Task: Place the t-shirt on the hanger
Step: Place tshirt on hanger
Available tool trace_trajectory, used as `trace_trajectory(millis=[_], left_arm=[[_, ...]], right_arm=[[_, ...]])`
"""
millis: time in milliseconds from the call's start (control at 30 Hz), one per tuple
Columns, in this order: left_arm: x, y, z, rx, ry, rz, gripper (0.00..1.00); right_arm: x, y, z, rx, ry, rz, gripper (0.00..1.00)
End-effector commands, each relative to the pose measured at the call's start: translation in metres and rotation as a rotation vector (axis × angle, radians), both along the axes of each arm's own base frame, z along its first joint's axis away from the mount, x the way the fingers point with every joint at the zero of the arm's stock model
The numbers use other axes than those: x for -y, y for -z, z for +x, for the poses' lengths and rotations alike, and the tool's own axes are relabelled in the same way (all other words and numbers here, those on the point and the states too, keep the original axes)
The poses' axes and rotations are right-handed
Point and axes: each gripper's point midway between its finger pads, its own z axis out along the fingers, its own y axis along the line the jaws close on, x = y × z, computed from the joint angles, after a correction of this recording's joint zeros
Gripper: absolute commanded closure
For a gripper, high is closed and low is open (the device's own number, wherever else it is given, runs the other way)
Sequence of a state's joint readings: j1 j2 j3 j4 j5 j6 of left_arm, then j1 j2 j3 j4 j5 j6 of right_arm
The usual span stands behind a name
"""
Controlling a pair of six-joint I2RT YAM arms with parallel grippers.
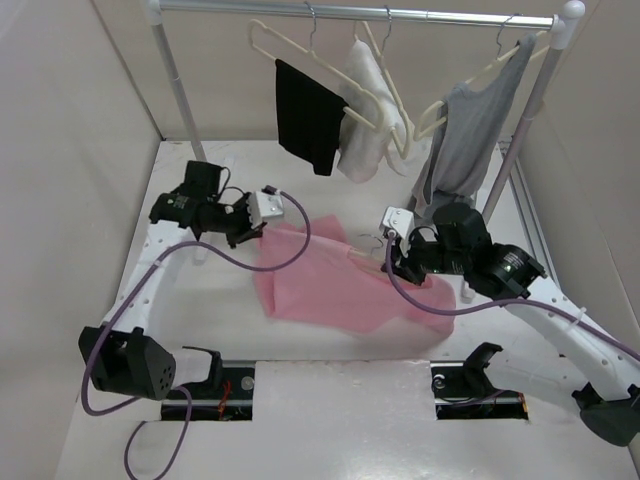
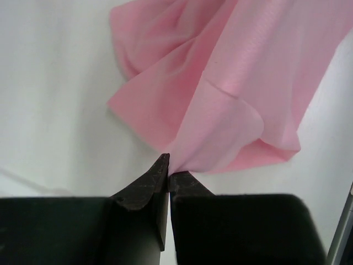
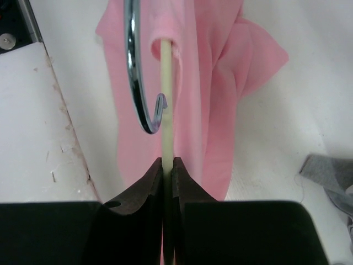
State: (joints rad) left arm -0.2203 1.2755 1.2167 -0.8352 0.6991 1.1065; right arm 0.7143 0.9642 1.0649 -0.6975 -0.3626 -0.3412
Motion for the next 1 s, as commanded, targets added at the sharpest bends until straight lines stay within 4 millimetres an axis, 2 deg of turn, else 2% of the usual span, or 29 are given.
trace_trajectory(millis=[0,67,133,200,267,333,433,467,533,567,600,633,700,733,767,800,867,900,933,967], left_arm=[[-0.026,-0.035,0.002,0.048,-0.066,-0.018,1.0],[-0.048,-0.047,0.008,0.087,-0.153,-0.018,1.0],[-0.058,-0.051,0.008,0.103,-0.172,-0.009,1.0],[-0.064,-0.058,0.0,0.115,-0.184,-0.002,1.0],[-0.06,-0.07,-0.005,0.139,-0.164,-0.02,1.0],[-0.06,-0.072,-0.014,0.144,-0.149,-0.011,1.0],[-0.063,-0.062,-0.018,0.155,-0.161,0.003,1.0],[-0.069,-0.046,-0.02,0.124,-0.19,0.032,1.0],[-0.076,-0.034,-0.022,0.123,-0.211,0.066,1.0],[-0.082,-0.026,-0.021,0.114,-0.23,0.098,0.71],[-0.084,-0.017,-0.024,0.101,-0.236,0.112,0.59],[-0.086,-0.015,-0.023,0.101,-0.259,0.114,0.53],[-0.089,-0.02,-0.02,0.129,-0.329,0.094,0.49],[-0.09,-0.025,-0.017,0.149,-0.368,0.074,0.49],[-0.089,-0.05,-0.008,0.251,-0.409,0.024,0.49],[-0.088,-0.056,-0.009,0.236,-0.496,-0.039,0.49],[-0.085,-0.073,-0.011,0.278,-0.569,-0.137,0.46],[-0.083,-0.099,-0.016,0.363,-0.595,-0.209,0.43],[-0.077,-0.106,-0.025,0.34,-0.63,-0.288,0.41],[-0.072,-0.109,-0.034,0.341,-0.619,-0.322,0.41]], right_arm=[[-0.005,-0.014,0.004,0.03,-0.018,0.056,1.0],[-0.002,-0.012,0.01,0.023,0.003,0.05,1.0],[0.002,-0.01,0.013,0.012,0.025,0.033,1.0],[0.007,-0.005,0.018,-0.003,0.049,0.021,1.0],[0.014,-0.003,0.023,-0.012,0.075,0.014,1.0],[0.015,0.004,0.025,-0.026,0.076,0.003,1.0],[0.011,-0.003,0.029,0.001,0.067,0.03,1.0],[0.01,-0.004,0.028,-0.001,0.059,0.035,1.0],[0.007,-0.015,0.031,0.018,0.059,0.049,1.0],[0.005,-0.017,0.032,0.02,0.066,0.044,1.0],[-0.001,-0.026,0.028,0.044,0.047,0.051,1.0],[-0.005,-0.027,0.026,0.029,0.055,0.046,1.0],[-0.01,-0.036,0.025,0.049,0.07,0.056,1.0],[-0.018,-0.044,0.018,0.056,0.055,0.07,1.0],[-0.024,-0.048,0.018,0.041,0.079,0.091,1.0],[-0.025,-0.056,0.024,0.068,0.129,0.108,1.0],[-0.044,-0.062,0.019,0.036,0.157,0.151,1.0],[-0.052,-0.078,0.02,0.056,0.178,0.213,1.0],[-0.055,-0.081,0.029,0.066,0.25,0.234,1.0],[-0.065,-0.09,0.022,0.063,0.256,0.28,1.0]])
